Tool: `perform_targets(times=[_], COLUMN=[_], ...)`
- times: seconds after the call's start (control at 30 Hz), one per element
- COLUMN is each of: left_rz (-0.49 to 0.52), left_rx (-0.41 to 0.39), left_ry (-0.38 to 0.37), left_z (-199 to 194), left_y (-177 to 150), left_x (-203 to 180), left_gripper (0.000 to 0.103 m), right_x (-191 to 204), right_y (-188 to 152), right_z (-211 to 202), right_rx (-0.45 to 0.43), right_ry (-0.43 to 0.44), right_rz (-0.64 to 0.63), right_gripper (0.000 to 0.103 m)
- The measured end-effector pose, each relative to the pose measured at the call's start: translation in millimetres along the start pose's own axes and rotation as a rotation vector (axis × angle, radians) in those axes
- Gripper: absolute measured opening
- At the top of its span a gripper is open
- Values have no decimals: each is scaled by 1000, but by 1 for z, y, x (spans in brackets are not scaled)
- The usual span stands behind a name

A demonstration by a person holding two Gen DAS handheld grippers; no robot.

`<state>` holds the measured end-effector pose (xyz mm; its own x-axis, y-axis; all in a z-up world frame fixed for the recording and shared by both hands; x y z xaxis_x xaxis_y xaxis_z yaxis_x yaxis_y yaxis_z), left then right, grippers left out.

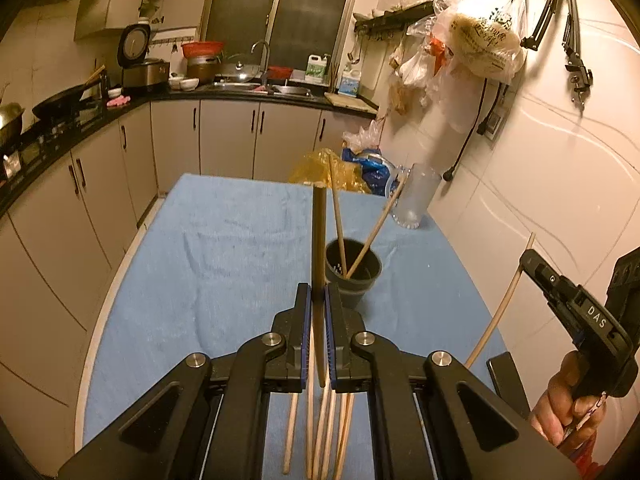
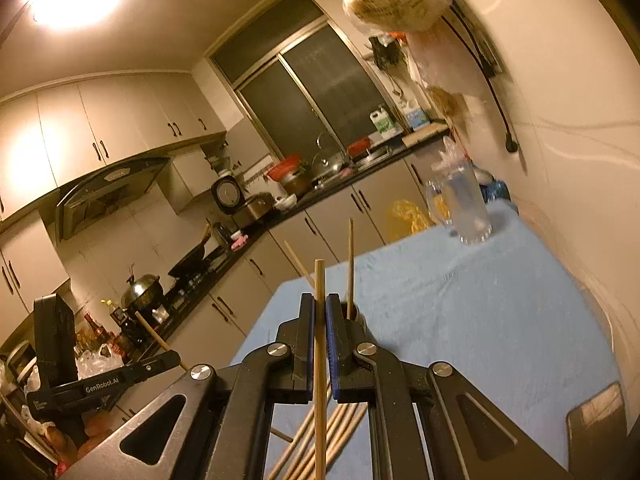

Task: Organize utensils
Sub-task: 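Lift both held chopsticks upright and carry them above the black holder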

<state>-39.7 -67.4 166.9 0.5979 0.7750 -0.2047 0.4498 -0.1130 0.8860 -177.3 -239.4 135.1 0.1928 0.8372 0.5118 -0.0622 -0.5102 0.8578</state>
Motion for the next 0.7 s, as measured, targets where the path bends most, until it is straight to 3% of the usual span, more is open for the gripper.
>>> perform_targets(times=[0.37, 0.7], left_rz=[13, -35], left_rx=[-53, -78], left_ry=[-34, -67], left_z=[15, 56], left_y=[60, 105], left_x=[-10, -11], left_gripper=[6, 6], right_x=[14, 14], right_y=[52, 79], right_z=[31, 80], right_rx=[-96, -153], right_ry=[-17, -79], right_rz=[-41, -50], right_gripper=[6, 6])
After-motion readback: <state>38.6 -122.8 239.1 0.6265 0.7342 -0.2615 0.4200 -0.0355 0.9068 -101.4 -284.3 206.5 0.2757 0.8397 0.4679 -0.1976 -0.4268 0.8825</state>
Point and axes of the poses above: each gripper's, at about its wrist camera, not at the fingertips, and z roughly the way its jaws point, x to its left, y to its top, the point moved 4 cm from there along z, roughly the way its jaws point, and after that the axes turned 13 degrees about -x, right-handed, at the moved point
